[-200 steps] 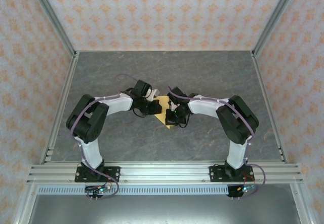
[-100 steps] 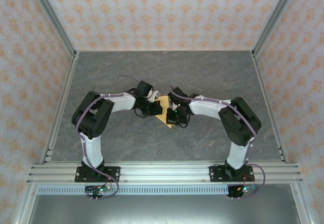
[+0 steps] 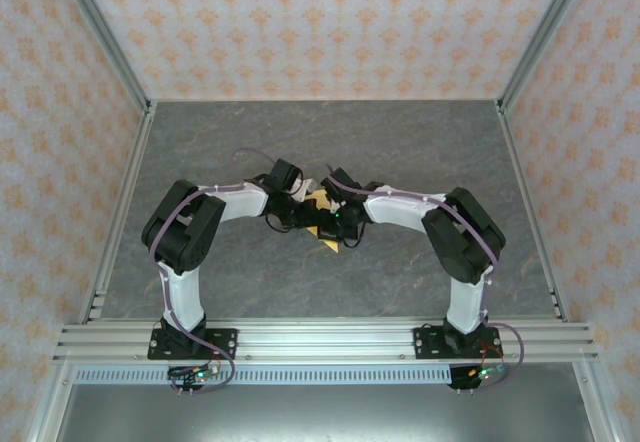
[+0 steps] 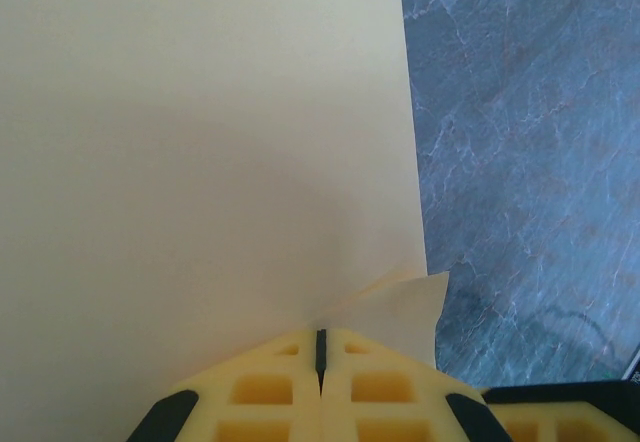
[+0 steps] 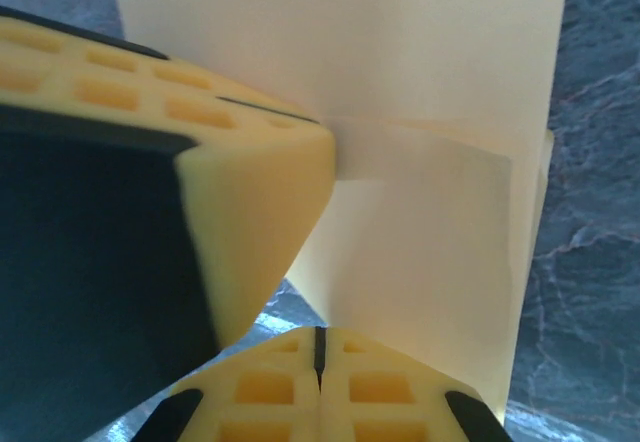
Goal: Fold a paper plane with a square sheet of paper (fold left side to right side)
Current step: Third fold the triangle at the center of the table.
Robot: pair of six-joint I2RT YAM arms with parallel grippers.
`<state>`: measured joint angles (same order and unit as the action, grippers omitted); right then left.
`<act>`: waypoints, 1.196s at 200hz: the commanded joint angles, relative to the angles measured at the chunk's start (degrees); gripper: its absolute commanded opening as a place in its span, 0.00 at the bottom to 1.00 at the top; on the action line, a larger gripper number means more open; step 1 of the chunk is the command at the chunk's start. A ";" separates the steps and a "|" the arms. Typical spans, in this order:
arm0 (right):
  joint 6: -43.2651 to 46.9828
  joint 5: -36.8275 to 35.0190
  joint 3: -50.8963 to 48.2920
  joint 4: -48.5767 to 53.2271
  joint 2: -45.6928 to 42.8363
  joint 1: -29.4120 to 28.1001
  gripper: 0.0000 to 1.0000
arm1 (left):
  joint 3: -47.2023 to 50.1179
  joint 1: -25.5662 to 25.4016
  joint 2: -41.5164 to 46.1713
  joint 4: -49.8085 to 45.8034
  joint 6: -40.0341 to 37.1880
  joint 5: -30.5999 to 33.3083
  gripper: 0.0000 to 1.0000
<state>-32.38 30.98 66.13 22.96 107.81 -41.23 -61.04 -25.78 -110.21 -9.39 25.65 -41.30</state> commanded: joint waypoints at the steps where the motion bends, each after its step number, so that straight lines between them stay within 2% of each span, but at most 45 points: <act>1: -0.44 -1.45 0.72 2.08 1.24 -0.43 0.00 | 1.28 -0.15 -2.32 -1.61 -0.23 5.21 0.00; 54: 0.06 -3.00 -4.22 6.63 -1.84 -0.42 0.00 | 0.87 -0.11 -2.55 -2.48 -0.80 6.45 0.00; 170: -3.97 -4.67 -16.65 5.05 -10.68 1.80 0.00 | -0.21 -0.04 -2.34 -3.18 -1.37 6.98 0.00; 204: -0.02 -6.00 -16.45 5.46 -14.99 2.47 0.00 | -1.33 -0.05 -0.27 -3.18 -0.68 4.65 0.00; 223: 3.42 -7.86 -14.86 5.20 -18.28 2.73 0.00 | -2.03 0.33 3.20 -1.87 1.08 1.88 0.05; 239: 7.45 -9.14 -13.69 3.96 -19.84 3.00 0.09 | -2.18 1.10 6.63 -1.51 2.46 1.23 0.12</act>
<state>-31.24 26.26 50.28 25.78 91.81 -38.65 -61.80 -25.74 -109.78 -10.24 26.28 -41.01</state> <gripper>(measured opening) 0.062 0.083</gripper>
